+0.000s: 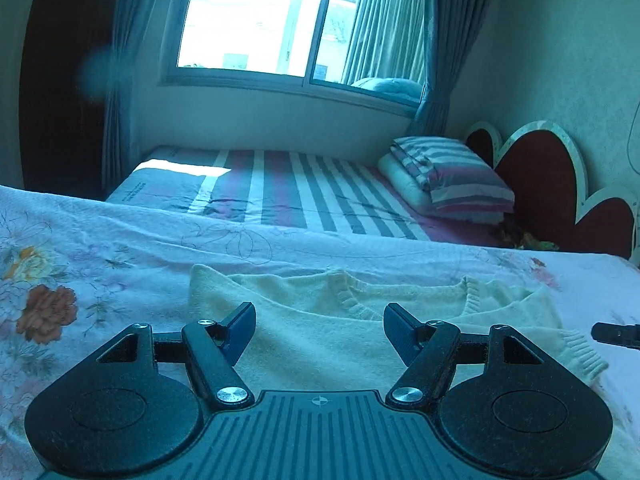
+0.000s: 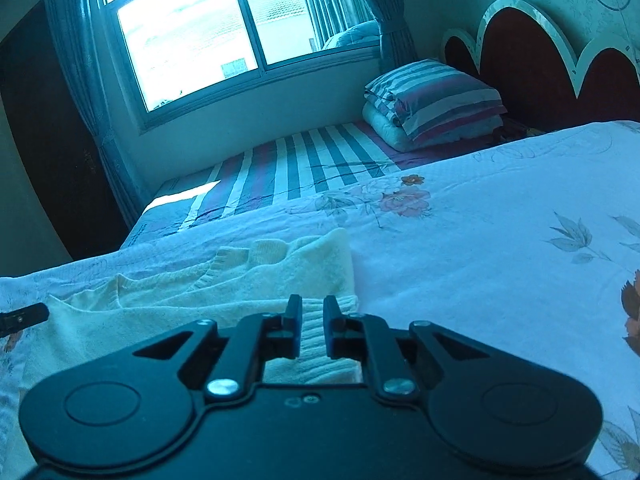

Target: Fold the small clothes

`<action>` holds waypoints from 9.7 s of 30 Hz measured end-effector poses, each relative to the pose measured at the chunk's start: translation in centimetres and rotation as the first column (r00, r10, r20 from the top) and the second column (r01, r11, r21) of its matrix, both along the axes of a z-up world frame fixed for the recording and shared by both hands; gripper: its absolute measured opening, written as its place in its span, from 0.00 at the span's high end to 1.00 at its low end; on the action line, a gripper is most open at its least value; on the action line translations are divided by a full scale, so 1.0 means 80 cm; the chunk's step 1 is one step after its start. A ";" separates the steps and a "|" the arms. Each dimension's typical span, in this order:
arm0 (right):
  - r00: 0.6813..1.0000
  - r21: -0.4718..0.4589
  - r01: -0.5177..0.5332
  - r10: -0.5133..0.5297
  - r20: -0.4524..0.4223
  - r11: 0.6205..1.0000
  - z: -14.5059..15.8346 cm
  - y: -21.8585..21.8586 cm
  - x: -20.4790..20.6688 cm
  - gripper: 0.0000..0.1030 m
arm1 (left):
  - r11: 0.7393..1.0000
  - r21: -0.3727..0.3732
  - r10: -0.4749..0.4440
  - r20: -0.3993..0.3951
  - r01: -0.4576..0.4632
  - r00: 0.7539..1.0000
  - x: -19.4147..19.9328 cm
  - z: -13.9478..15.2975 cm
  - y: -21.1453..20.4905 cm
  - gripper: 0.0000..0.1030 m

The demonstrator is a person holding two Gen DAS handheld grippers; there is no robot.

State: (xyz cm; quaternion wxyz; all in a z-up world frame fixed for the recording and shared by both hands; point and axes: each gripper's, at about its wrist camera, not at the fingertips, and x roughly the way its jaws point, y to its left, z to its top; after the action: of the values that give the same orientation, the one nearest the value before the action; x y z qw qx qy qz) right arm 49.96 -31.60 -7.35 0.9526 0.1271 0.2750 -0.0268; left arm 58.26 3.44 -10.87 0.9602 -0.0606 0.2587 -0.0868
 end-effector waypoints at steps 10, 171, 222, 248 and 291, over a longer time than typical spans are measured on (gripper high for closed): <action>0.999 0.074 -0.045 0.047 -0.020 0.996 -0.035 -0.006 0.020 0.87 | 0.990 0.073 0.125 -0.051 -0.121 0.991 0.010 -0.035 0.014 0.31; 0.942 0.543 -0.236 0.326 -0.075 0.806 -0.018 -0.106 0.070 0.95 | 0.766 -0.629 -0.025 -0.234 -0.132 0.972 -0.021 -0.038 0.127 0.96; 0.951 0.042 -0.307 0.308 -0.030 0.951 -0.014 -0.052 0.145 0.84 | 0.996 -0.074 -0.047 -0.087 0.041 0.995 0.093 -0.015 0.081 0.76; 0.842 -0.037 -0.535 0.528 -0.111 0.844 0.000 0.110 0.067 0.82 | 0.973 -0.014 -0.229 -0.084 0.228 0.970 -0.004 0.007 -0.067 0.27; 0.949 -0.132 -0.290 0.267 -0.164 0.948 -0.027 0.002 -0.131 0.85 | 0.988 0.134 -0.055 -0.152 0.076 0.987 -0.219 -0.021 -0.027 0.27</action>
State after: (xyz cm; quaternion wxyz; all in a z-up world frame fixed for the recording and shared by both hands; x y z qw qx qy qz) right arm 39.48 -31.44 -9.48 0.9313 0.0107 0.3556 0.0781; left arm 40.76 1.26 -12.57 0.9369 0.0089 0.3363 -0.0953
